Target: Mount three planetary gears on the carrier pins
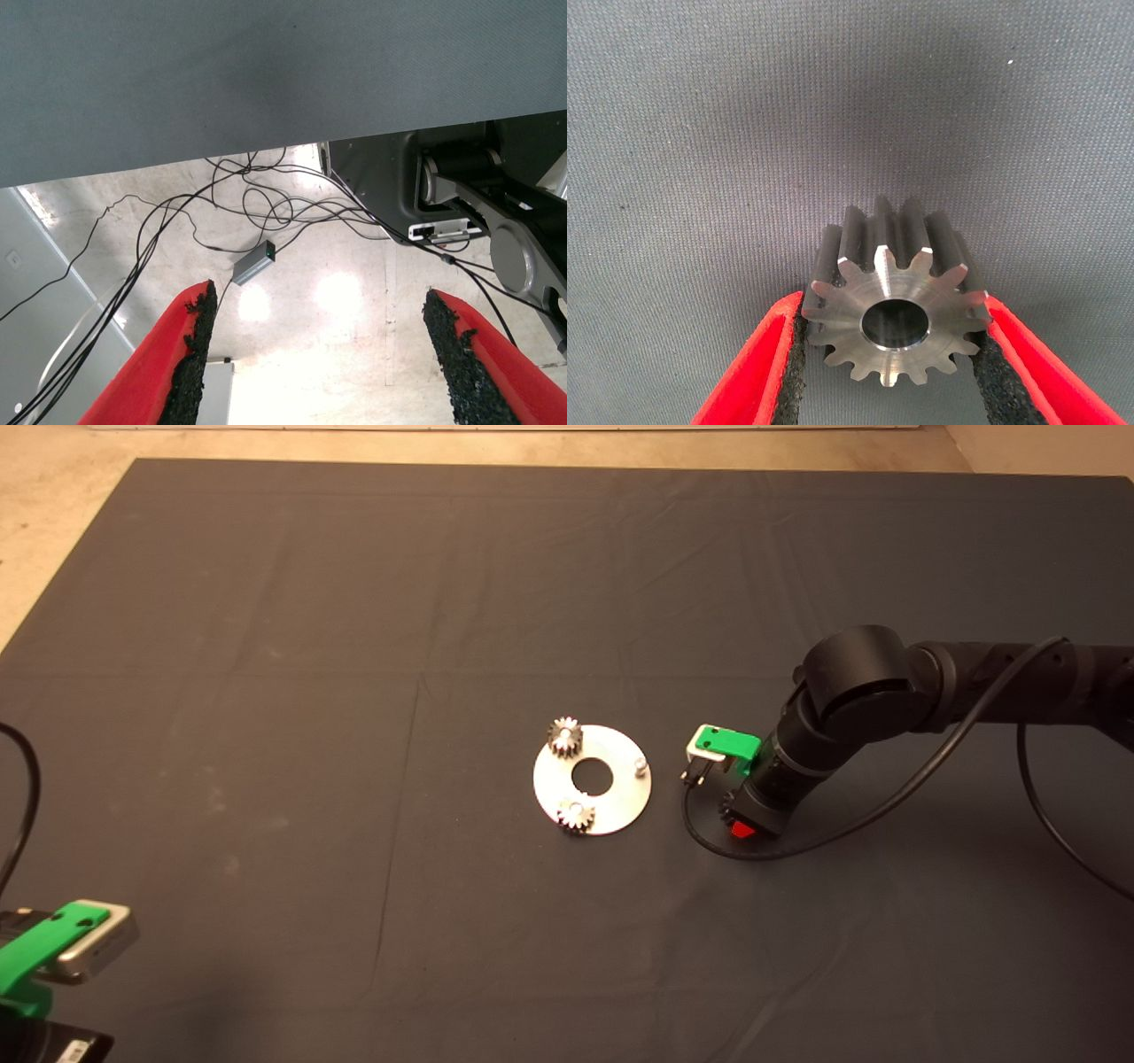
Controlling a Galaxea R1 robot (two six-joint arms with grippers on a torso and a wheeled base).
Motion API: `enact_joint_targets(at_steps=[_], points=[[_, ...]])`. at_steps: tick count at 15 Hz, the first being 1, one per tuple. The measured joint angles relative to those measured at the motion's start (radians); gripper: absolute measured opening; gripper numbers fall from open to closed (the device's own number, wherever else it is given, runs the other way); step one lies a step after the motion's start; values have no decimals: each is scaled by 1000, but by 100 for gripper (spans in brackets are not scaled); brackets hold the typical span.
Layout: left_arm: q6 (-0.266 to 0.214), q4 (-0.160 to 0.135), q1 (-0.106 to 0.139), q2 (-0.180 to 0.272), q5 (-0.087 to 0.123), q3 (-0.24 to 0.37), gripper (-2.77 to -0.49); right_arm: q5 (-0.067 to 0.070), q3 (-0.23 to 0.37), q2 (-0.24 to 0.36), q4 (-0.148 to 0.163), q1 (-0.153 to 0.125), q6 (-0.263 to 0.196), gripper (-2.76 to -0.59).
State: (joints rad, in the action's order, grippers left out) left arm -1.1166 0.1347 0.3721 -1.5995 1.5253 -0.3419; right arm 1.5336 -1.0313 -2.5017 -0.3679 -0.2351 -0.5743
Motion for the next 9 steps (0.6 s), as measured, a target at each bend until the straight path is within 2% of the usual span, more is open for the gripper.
enact_joint_targets(at_steps=[1,4,9], points=[[1,-4,0,2,0,0,-165,0,0,0,0,0,0,-220],[4,-38,0,4,0,0,-165,1,0,-4,-1,0,0,-222],[20,-56,0,20,0,0,-165,2,0,-11,-1,0,0,-227]])
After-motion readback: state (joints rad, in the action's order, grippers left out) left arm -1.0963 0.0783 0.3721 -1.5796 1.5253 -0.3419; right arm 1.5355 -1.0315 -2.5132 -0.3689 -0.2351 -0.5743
